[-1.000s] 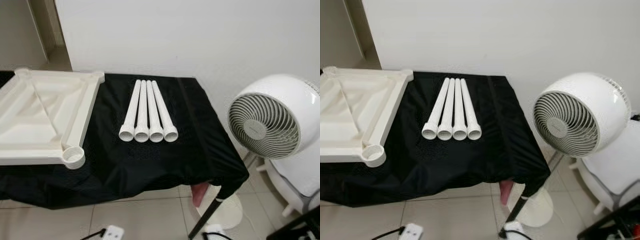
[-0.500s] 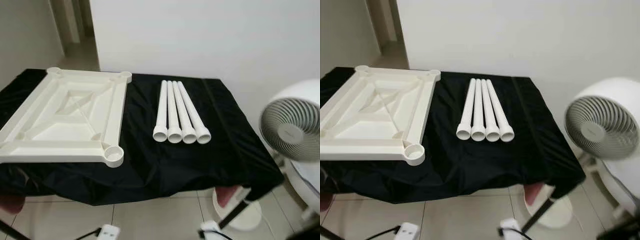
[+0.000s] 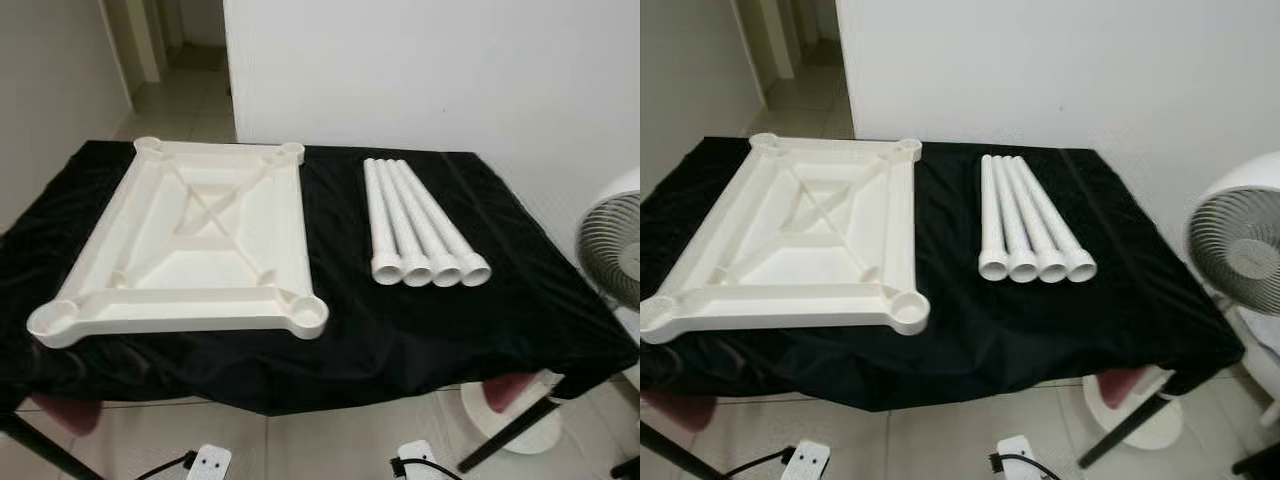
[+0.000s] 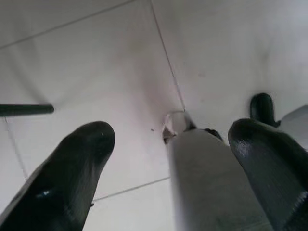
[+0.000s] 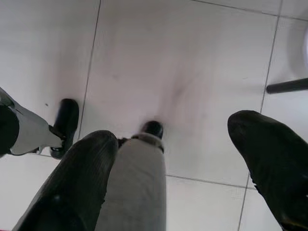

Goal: Building children table

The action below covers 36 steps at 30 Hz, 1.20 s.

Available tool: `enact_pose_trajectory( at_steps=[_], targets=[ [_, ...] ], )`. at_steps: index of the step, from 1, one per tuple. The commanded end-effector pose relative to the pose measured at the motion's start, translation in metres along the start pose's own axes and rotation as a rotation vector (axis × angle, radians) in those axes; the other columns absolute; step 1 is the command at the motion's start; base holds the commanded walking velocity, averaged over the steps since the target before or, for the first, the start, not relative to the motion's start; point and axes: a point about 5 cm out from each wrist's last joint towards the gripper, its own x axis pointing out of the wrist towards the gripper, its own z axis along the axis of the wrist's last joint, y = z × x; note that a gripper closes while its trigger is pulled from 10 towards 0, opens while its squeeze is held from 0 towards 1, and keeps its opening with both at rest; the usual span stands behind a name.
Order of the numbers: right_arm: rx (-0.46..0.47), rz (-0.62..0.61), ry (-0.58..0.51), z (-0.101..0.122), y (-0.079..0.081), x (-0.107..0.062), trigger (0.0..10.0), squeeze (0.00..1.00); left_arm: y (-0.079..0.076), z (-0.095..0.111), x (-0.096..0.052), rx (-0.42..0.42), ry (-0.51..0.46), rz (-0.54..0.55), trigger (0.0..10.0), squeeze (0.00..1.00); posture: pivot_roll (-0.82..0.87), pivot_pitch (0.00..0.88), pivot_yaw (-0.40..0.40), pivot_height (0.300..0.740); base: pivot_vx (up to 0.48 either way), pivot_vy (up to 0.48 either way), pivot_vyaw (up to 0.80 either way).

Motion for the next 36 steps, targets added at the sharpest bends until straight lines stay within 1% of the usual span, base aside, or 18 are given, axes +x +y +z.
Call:
enact_pose_trajectory(
  at_steps=[1,20,22,23,26,27,29,31,32,33,34,35,36],
  targets=[
    [0.0,-0.005,0.021,-0.005,-0.001,-0.001,10.0,0.0,-0.005,-0.008,-0.001,-0.012,0.028,-0.011,10.0,0.0,0.03,0.0,-0.016,0.74,0.0,0.0,0.0],
    [0.0,-0.003,0.017,-0.003,0.001,0.0,10.0,0.0,-0.004,-0.008,-0.001,-0.003,0.025,-0.007,10.0,0.0,0.03,0.0,-0.011,0.74,0.0,0.0,0.0],
    [0.0,-0.007,0.005,-0.001,-0.001,0.0,10.0,0.0,-0.002,-0.006,-0.001,0.01,0.014,0.0,10.0,0.0,0.03,0.0,-0.011,0.74,0.0,0.0,0.0],
    [0.008,-0.005,-0.007,0.001,-0.002,0.0,10.0,0.0,0.001,-0.004,-0.001,0.003,0.0,0.009,10.0,0.0,0.03,0.0,-0.011,0.74,0.0,0.0,0.0],
    [0.013,-0.003,-0.016,0.002,-0.003,0.0,10.0,0.0,0.004,-0.003,-0.002,-0.004,-0.009,0.015,10.0,0.0,0.03,0.0,-0.011,0.74,0.0,0.0,0.0],
    [0.024,-0.003,-0.022,0.003,-0.006,0.0,10.0,1.0,0.01,-0.003,-0.003,-0.026,-0.026,0.02,10.0,1.0,0.03,0.009,-0.007,0.74,0.0,0.0,0.0],
    [0.028,-0.005,-0.022,0.002,-0.007,-0.001,10.0,1.0,0.013,-0.003,-0.004,-0.036,-0.033,0.02,10.0,1.0,0.03,0.009,-0.007,0.74,0.0,0.0,0.0],
    [0.023,-0.01,-0.033,0.004,-0.01,-0.001,10.0,1.0,0.018,-0.001,-0.004,-0.007,-0.049,0.028,10.0,1.0,0.04,0.013,-0.007,0.74,0.0,0.0,0.0],
    [0.023,-0.01,-0.033,0.004,-0.01,-0.001,10.0,1.0,0.018,-0.001,-0.004,-0.007,-0.049,0.028,10.0,1.0,0.04,0.013,-0.007,0.74,0.0,0.0,0.0],
    [0.019,-0.014,-0.041,0.005,-0.011,-0.001,10.0,1.0,0.02,0.002,-0.004,0.011,-0.06,0.03,10.0,1.0,0.04,0.013,-0.007,0.74,0.0,0.0,0.0],
    [0.026,-0.005,-0.06,0.008,-0.012,-0.001,10.0,0.0,0.022,0.005,-0.004,0.021,-0.08,0.027,10.0,0.12,0.04,0.018,-0.007,0.74,0.0,0.0,0.0],
    [0.031,0.002,-0.073,0.01,-0.012,-0.001,10.0,0.0,0.023,0.007,-0.004,0.024,-0.094,0.024,10.0,0.12,0.04,0.018,-0.007,0.74,0.0,0.0,0.0],
    [0.056,0.011,-0.106,0.014,-0.014,-0.001,10.0,0.0,0.027,0.012,-0.005,0.038,-0.125,0.023,10.0,0.0,0.04,0.024,-0.007,0.74,0.0,0.0,0.0]
  ],
)
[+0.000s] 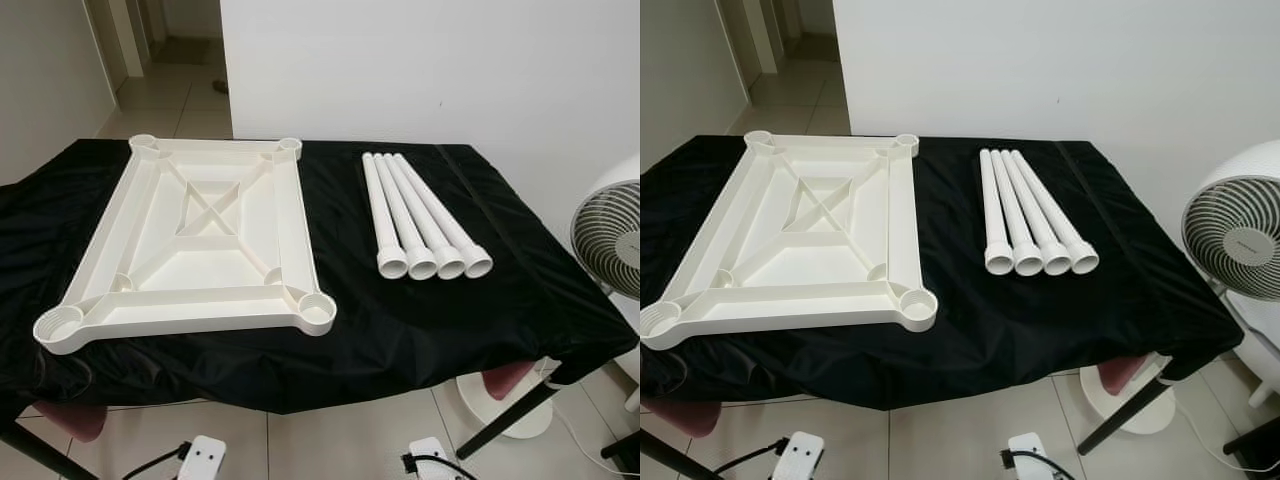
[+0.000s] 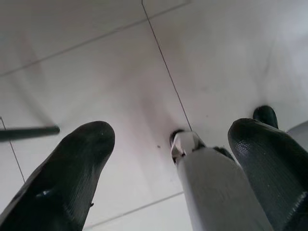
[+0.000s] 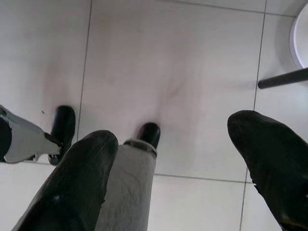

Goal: Building children table

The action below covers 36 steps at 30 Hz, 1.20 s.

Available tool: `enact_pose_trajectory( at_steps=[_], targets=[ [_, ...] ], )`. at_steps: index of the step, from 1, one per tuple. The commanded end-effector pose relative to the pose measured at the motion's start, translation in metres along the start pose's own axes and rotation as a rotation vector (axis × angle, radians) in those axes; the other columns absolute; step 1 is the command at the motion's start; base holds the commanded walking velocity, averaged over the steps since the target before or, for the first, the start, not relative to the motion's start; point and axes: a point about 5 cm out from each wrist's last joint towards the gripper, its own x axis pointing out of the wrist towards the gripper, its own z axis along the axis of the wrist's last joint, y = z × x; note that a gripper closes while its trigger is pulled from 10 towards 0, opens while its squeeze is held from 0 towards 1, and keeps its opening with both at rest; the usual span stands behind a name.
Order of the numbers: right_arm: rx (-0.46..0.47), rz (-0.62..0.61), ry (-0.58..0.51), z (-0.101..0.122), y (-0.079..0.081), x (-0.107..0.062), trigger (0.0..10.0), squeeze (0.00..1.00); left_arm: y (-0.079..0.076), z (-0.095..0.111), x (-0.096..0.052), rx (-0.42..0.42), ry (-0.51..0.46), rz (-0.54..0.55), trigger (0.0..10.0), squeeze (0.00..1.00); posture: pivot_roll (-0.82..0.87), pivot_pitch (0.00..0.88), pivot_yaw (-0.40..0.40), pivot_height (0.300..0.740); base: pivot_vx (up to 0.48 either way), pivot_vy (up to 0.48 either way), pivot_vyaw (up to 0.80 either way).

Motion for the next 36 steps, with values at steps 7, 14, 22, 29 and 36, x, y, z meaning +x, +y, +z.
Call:
enact_pose_trajectory(
  at_steps=[7,14,22,29,36],
  targets=[
    [0.032,0.022,-0.12,0.016,-0.01,-0.001,10.0,0.0,0.009,0.013,-0.002,0.058,-0.113,-0.018,10.0,0.0,0.04,0.037,-0.005,0.74,0.0,0.0,0.0],
    [0.003,0.06,-0.242,0.031,-0.017,-0.004,10.0,0.0,0.012,0.028,-0.008,0.1,-0.288,-0.062,10.0,0.0,0.02,0.056,-0.001,0.74,0.0,0.0,0.0],
    [-0.107,0.297,-0.399,0.046,-0.015,-0.015,10.0,0.0,0.01,0.038,-0.024,0.159,-0.478,-0.231,10.0,0.0,0.02,0.071,-0.004,0.74,0.0,0.0,0.0],
    [-0.187,0.464,-0.466,0.05,-0.014,-0.027,10.0,0.0,0.01,0.039,-0.04,0.224,-0.562,-0.332,10.0,0.0,0.02,0.078,-0.005,0.74,0.0,0.0,0.0],
    [-0.33,0.706,-0.506,0.062,-0.017,-0.052,10.0,0.0,0.015,0.044,-0.068,0.288,-0.621,-0.516,10.0,0.0,0.04,0.086,-0.011,0.74,0.0,0.0,0.0]
  ],
)
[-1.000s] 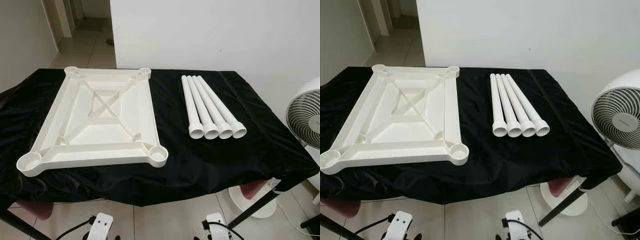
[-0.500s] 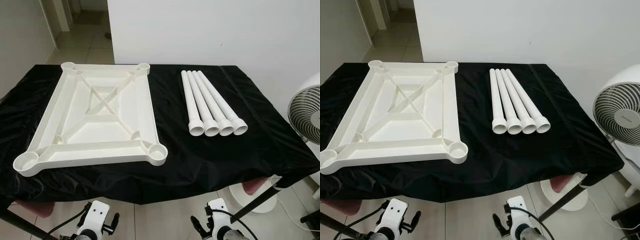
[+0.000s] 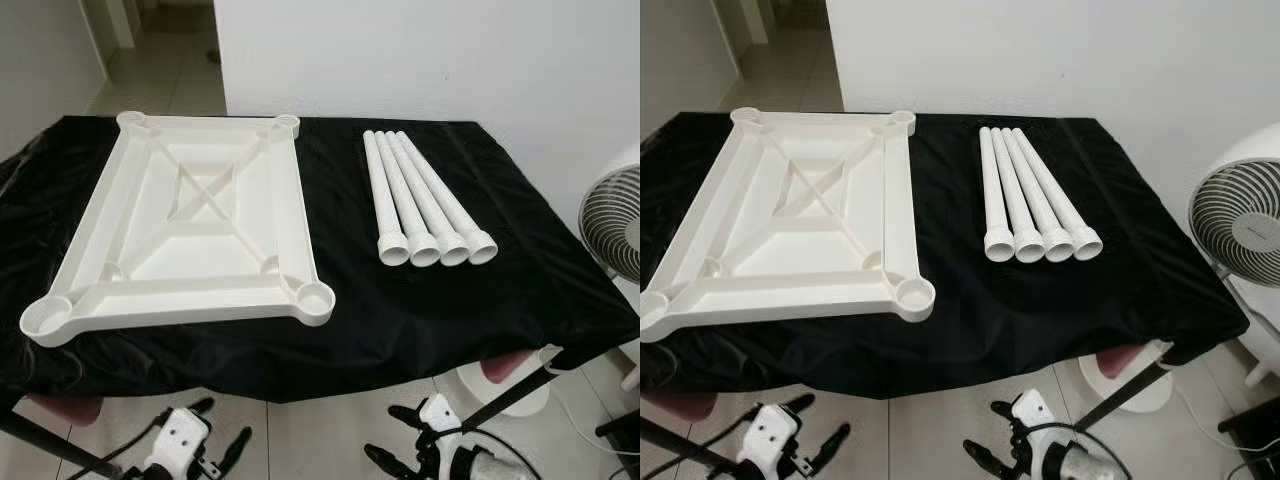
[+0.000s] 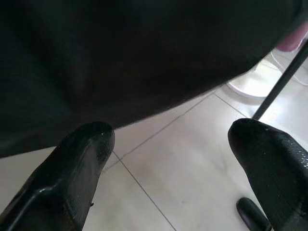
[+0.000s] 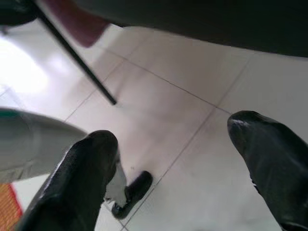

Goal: Building children table

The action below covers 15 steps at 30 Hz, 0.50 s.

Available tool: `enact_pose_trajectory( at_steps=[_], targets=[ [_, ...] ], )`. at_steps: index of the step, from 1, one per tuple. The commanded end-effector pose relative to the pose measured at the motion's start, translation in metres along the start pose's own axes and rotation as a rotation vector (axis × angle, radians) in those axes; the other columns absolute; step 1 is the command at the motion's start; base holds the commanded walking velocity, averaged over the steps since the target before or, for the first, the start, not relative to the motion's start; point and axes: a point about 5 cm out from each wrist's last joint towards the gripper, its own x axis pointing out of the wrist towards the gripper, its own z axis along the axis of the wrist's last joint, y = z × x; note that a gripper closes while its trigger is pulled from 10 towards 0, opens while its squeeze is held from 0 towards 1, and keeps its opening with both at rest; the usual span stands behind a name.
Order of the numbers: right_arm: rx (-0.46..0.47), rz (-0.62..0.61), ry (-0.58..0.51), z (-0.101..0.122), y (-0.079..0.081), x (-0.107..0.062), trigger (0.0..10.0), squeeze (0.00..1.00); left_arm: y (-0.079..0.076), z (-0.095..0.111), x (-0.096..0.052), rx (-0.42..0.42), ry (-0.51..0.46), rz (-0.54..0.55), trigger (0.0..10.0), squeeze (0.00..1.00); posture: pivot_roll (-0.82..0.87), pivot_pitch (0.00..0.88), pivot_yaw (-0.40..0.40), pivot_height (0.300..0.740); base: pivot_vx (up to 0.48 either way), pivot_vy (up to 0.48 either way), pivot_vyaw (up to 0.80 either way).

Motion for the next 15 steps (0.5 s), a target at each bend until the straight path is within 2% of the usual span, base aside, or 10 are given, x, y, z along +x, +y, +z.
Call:
enact_pose_trajectory(
  at_steps=[1,3,4,5,6,7,15],
  targets=[
    [0.019,0.079,0.001,0.002,0.005,-0.004,10.0,0.0,-0.015,0.001,-0.006,-0.012,0.004,-0.281,10.0,0.0,0.04,0.086,-0.011,0.74,0.0,0.0,0.0],
    [0.024,0.096,-0.003,0.003,0.006,-0.006,10.0,0.0,-0.015,0.002,-0.008,-0.014,0.0,-0.292,10.0,0.0,0.04,0.086,-0.011,0.74,0.0,0.0,0.0],
    [0.007,0.153,-0.012,0.011,0.006,-0.011,10.0,0.0,-0.015,0.008,-0.014,-0.01,0.001,-0.352,10.0,0.0,0.05,0.086,-0.012,0.74,0.0,0.0,0.0],
    [0.007,0.153,-0.012,0.011,0.006,-0.011,10.0,0.0,-0.015,0.008,-0.014,-0.01,0.001,-0.352,10.0,0.0,0.05,0.086,-0.012,0.74,0.0,0.0,0.0],
    [-0.017,0.25,-0.03,0.027,0.007,-0.02,10.0,0.0,-0.019,0.019,-0.025,-0.027,0.011,-0.479,10.0,0.0,0.05,0.085,-0.01,0.74,0.0,0.0,0.0],
    [-0.024,0.292,-0.035,0.036,0.007,-0.023,10.0,0.0,-0.021,0.023,-0.029,-0.036,0.011,-0.528,10.0,0.0,0.05,0.085,-0.01,0.74,0.0,0.0,0.0],
    [-0.056,0.376,-0.062,0.063,-0.001,-0.032,10.0,0.0,-0.023,0.036,-0.037,-0.056,0.038,-0.638,10.0,0.0,0.06,0.08,-0.006,0.74,0.0,0.0,0.0]
  ],
)
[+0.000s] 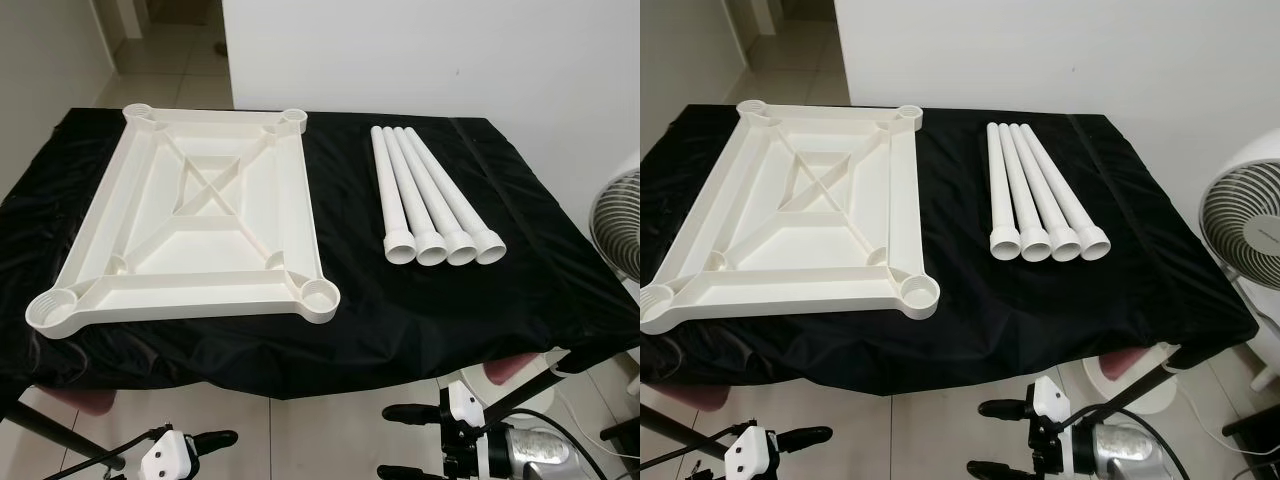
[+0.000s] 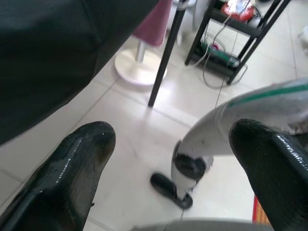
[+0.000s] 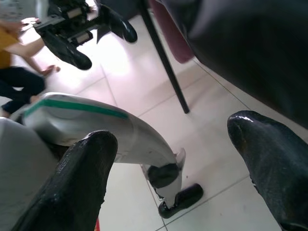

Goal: Building children table

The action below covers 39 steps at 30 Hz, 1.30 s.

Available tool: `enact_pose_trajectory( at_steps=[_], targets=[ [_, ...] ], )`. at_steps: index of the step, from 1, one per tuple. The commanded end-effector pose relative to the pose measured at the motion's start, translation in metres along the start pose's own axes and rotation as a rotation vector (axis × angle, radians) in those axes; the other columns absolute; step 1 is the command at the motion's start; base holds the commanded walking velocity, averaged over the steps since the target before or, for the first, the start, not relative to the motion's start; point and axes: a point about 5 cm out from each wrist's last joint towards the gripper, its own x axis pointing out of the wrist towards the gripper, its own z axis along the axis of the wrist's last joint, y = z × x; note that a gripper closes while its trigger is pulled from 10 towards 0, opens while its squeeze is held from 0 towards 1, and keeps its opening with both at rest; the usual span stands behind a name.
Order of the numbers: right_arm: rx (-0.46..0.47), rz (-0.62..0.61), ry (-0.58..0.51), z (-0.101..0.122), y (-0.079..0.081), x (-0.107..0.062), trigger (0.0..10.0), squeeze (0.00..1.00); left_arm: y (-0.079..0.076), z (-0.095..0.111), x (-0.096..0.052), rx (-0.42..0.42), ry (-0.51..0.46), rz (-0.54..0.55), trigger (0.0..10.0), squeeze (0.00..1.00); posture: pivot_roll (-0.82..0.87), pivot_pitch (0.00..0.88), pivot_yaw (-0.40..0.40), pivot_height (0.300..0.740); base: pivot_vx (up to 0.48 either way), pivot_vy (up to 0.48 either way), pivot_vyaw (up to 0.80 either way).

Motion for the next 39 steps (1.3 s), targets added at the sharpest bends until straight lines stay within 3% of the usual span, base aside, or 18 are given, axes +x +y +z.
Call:
enact_pose_trajectory(
  at_steps=[1,6,7,8,9,15,18,20,25,29,33,39],
  targets=[
    [0.005,0.014,-0.012,0.007,-0.001,-0.004,10.0,0.0,-0.004,0.004,0.0,-0.02,-0.003,-0.048,10.0,0.0,0.06,0.08,-0.006,0.74,0.0,0.0,0.0],
    [-0.013,-0.042,-0.078,0.023,-0.015,-0.005,10.0,0.0,0.006,0.035,-0.001,0.005,-0.073,-0.013,10.0,0.0,0.06,0.075,-0.006,0.74,0.0,0.0,0.0],
    [-0.016,-0.067,-0.099,0.029,-0.019,-0.006,10.0,0.0,0.011,0.05,-0.001,0.014,-0.103,0.0,10.0,0.0,0.07,0.068,-0.008,0.74,0.0,0.0,0.0],
    [-0.016,-0.067,-0.099,0.029,-0.019,-0.006,10.0,0.0,0.011,0.05,-0.001,0.014,-0.103,0.0,10.0,0.0,0.07,0.068,-0.008,0.74,0.0,0.0,0.0],
    [-0.021,-0.13,-0.152,0.042,-0.029,-0.006,10.0,0.0,0.024,0.081,-0.003,0.041,-0.174,0.031,10.0,0.0,0.07,0.062,-0.006,0.74,0.0,0.0,0.0],
    [-0.036,-0.235,-0.224,0.058,-0.046,-0.008,10.0,0.0,0.042,0.11,-0.003,0.045,-0.257,0.078,10.0,0.0,0.07,0.048,-0.002,0.74,0.0,0.0,0.0],
    [-0.066,-0.368,-0.327,0.079,-0.066,-0.008,10.0,0.0,0.059,0.131,-0.004,0.067,-0.325,0.142,10.0,0.0,0.07,0.037,0.004,0.74,0.0,0.0,0.0],
    [-0.071,-0.404,-0.347,0.083,-0.07,-0.007,10.0,0.0,0.063,0.134,-0.004,0.078,-0.34,0.164,10.0,0.0,0.07,0.037,0.004,0.74,0.0,0.0,0.0],
    [-0.02,-0.626,-0.449,0.099,-0.095,0.002,10.0,0.0,0.088,0.146,0.004,0.091,-0.401,0.328,10.0,0.0,0.07,0.028,0.002,0.74,0.0,0.0,0.0],
    [-0.012,-0.682,-0.454,0.101,-0.099,0.005,10.0,0.0,0.093,0.148,0.008,0.088,-0.409,0.36,10.0,0.0,0.07,0.025,0.002,0.74,0.0,0.0,0.0],
    [0.006,-0.887,-0.463,0.101,-0.112,0.015,10.0,0.0,0.111,0.142,0.023,-0.004,-0.398,0.483,10.0,0.0,0.05,0.016,0.002,0.74,0.0,0.0,0.0],
    [-0.01,-1.05,-0.478,0.107,-0.12,0.02,10.0,0.0,0.132,0.139,0.036,-0.033,-0.399,0.658,10.0,0.0,0.04,0.02,-0.012,0.74,0.0,0.0,0.0]
  ],
)
